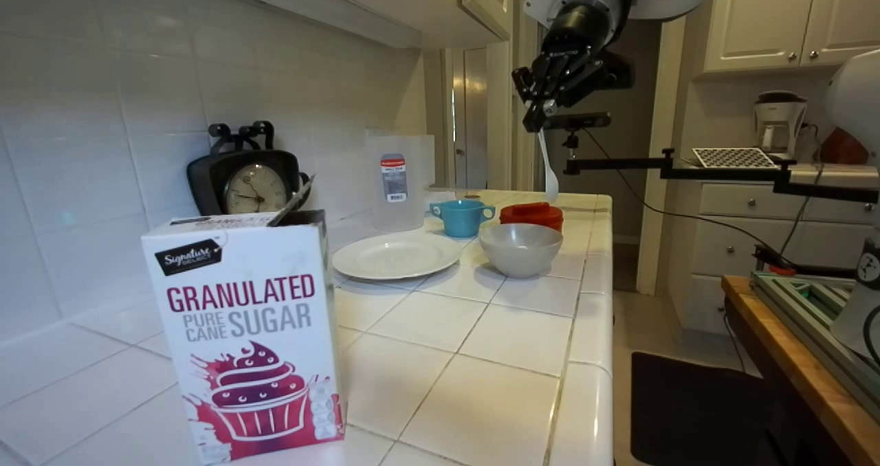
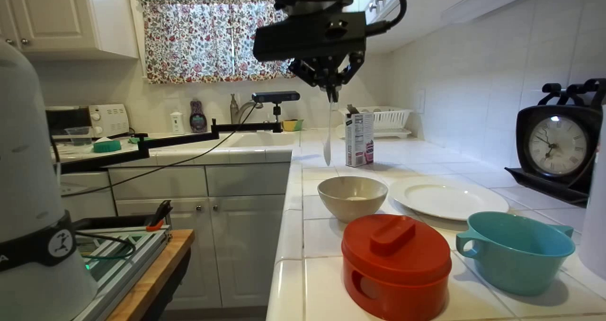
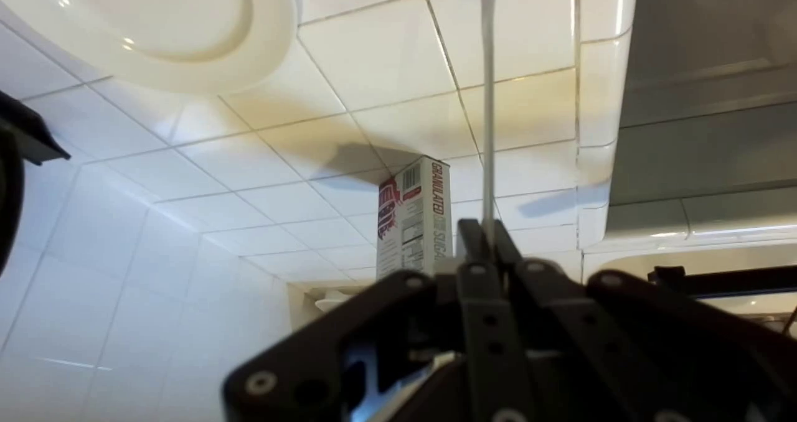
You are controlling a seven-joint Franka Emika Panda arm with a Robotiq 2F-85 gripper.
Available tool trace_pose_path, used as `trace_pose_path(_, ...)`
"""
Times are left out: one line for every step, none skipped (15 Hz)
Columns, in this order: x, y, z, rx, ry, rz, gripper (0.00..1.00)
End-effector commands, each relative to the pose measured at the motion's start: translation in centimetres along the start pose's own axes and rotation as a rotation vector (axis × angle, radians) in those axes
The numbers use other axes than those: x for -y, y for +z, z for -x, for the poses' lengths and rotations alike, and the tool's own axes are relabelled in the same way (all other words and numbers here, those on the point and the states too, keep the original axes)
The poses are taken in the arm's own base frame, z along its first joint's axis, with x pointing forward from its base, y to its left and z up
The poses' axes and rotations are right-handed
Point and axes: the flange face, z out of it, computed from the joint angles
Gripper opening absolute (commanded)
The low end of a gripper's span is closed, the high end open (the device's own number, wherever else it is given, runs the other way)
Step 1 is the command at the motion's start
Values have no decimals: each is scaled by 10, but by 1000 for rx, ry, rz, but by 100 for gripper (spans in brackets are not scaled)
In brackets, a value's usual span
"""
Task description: Use the spoon in the blue bowl to stir the contents in the grey bowl then place the spoon back
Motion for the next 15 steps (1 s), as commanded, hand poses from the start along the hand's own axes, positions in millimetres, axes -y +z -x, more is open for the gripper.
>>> trace_pose_path(-9, 21, 14, -22, -37, 37, 1)
trace_pose_path(-10, 26, 16, -32, -39, 53, 1)
trace_pose_path(-12, 30, 15, -43, -36, 65, 1)
trace_pose_path(-12, 36, 15, -48, -35, 76, 1)
trace_pose_path(-13, 43, 16, -49, -42, 94, 1)
trace_pose_path(-14, 48, 17, -48, -45, 107, 1)
trace_pose_path(-15, 52, 20, -50, -43, 127, 1)
trace_pose_path(-18, 57, 24, -49, -39, 142, 1)
trace_pose_path(-20, 60, 28, -53, -37, 163, 1)
trace_pose_path(-23, 62, 32, -52, -29, 179, 1)
trace_pose_path(-25, 65, 36, -53, -24, 195, 1)
trace_pose_path(-27, 68, 39, -57, -16, 204, 1)
trace_pose_path(-29, 71, 43, -57, -10, 210, 1)
trace_pose_path(-30, 74, 45, -57, -2, 217, 1)
trace_pose_path(-31, 78, 48, -53, 0, 220, 1)
